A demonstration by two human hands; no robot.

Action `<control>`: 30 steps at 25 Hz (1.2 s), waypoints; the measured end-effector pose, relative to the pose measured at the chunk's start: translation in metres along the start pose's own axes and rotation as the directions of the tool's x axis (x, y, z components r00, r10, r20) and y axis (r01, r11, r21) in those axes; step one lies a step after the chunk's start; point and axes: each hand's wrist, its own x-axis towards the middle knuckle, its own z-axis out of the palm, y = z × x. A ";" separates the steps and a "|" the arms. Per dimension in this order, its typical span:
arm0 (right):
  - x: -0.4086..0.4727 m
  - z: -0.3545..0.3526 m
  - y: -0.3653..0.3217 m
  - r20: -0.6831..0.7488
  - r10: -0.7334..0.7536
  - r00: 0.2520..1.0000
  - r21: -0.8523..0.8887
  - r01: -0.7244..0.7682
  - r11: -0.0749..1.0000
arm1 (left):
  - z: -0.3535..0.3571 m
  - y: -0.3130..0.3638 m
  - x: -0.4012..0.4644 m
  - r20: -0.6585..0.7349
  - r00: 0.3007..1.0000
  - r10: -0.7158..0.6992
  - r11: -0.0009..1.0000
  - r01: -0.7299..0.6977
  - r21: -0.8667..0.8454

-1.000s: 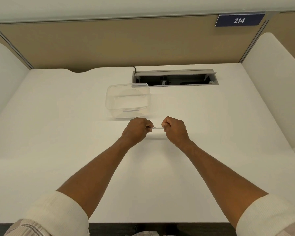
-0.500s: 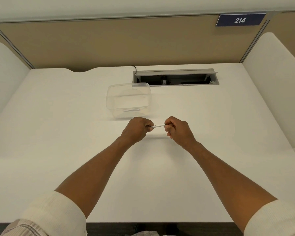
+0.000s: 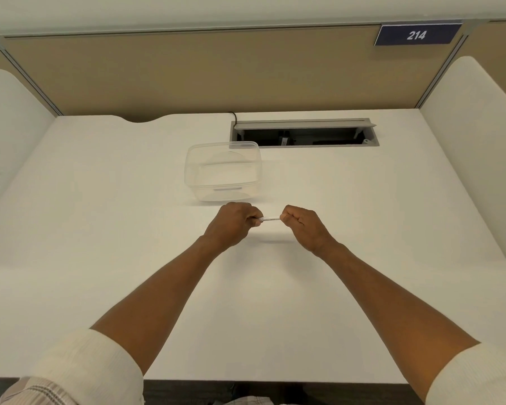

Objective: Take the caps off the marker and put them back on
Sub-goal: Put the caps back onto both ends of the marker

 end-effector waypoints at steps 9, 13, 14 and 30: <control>0.005 0.007 -0.014 0.080 0.434 0.898 0.345 -0.433 0.833 | 0.003 0.007 -0.002 -0.127 0.987 0.100 0.981 -0.076 0.179; 0.005 0.008 -0.021 0.201 0.565 0.800 0.438 -0.590 0.678 | 0.004 0.009 -0.002 -0.102 0.992 0.072 0.968 -0.045 0.246; 0.004 0.008 -0.022 0.181 0.563 0.806 0.420 -0.581 0.697 | 0.003 0.009 -0.002 -0.092 0.994 0.059 0.971 -0.036 0.237; -0.006 0.003 0.004 0.046 -0.064 0.997 -0.224 0.072 0.972 | 0.004 0.004 -0.008 0.068 0.997 -0.033 0.984 0.021 0.176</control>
